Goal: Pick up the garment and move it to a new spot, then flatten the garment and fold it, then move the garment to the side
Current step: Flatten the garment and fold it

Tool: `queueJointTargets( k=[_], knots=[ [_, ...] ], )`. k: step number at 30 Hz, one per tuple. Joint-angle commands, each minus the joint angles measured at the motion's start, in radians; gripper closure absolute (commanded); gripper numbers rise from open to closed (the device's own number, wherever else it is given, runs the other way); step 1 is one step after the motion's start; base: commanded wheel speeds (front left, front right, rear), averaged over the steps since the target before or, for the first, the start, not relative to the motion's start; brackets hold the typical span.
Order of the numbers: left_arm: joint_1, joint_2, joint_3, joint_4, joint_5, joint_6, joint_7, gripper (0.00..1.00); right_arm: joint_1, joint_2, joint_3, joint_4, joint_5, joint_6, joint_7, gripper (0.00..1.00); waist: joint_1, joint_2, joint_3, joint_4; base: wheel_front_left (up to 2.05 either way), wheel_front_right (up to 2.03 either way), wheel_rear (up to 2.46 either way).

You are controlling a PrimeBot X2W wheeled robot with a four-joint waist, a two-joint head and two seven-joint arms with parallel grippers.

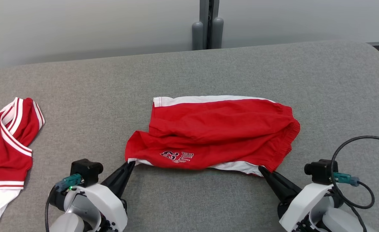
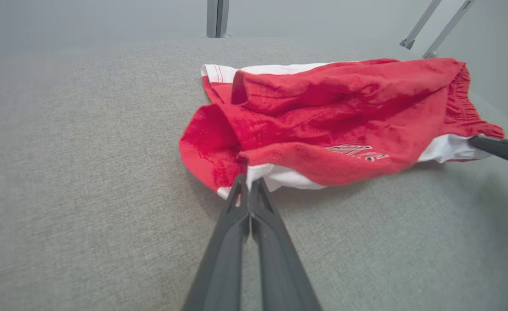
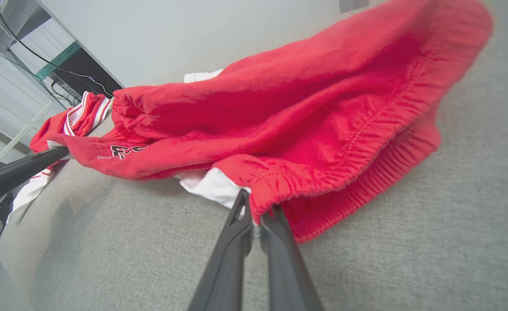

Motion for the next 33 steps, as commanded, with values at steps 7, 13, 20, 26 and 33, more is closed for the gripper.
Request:
queueJointTargets(
  k=[7, 13, 20, 26, 33],
  knots=[
    [0.045, 0.027, 0.036, -0.099, -0.051, 0.012, 0.008, 1.00, 0.031, -0.099, 0.004, -0.094, 0.058, 0.002, -0.029, 1.00, 0.0000, -0.0001, -0.041, 0.009, 0.00, 0.00, 0.00],
    [0.119, 0.050, 0.059, -0.206, -0.101, 0.027, 0.037, 1.00, 0.086, -0.187, -0.014, -0.221, 0.095, 0.002, -0.050, 1.00, 0.0000, -0.0001, -0.076, 0.006, 0.00, 0.00, 0.00],
    [0.220, 0.075, 0.060, -0.309, -0.149, 0.052, 0.091, 1.00, 0.211, -0.286, -0.074, -0.409, 0.141, 0.002, -0.061, 1.00, 0.0000, -0.0001, -0.106, 0.009, 0.00, 0.00, 0.00],
    [0.240, 0.098, 0.068, -0.354, -0.153, 0.060, 0.107, 1.00, 0.269, -0.309, -0.156, -0.471, 0.121, 0.002, -0.062, 1.00, 0.0000, -0.0001, -0.107, 0.008, 0.00, 0.00, 0.00],
    [0.229, 0.112, 0.063, -0.433, -0.145, 0.072, 0.124, 1.00, 0.296, -0.315, -0.190, -0.522, 0.100, 0.002, -0.062, 1.00, 0.0000, -0.0001, -0.096, 0.009, 0.00, 0.00, 0.00]
  ],
)
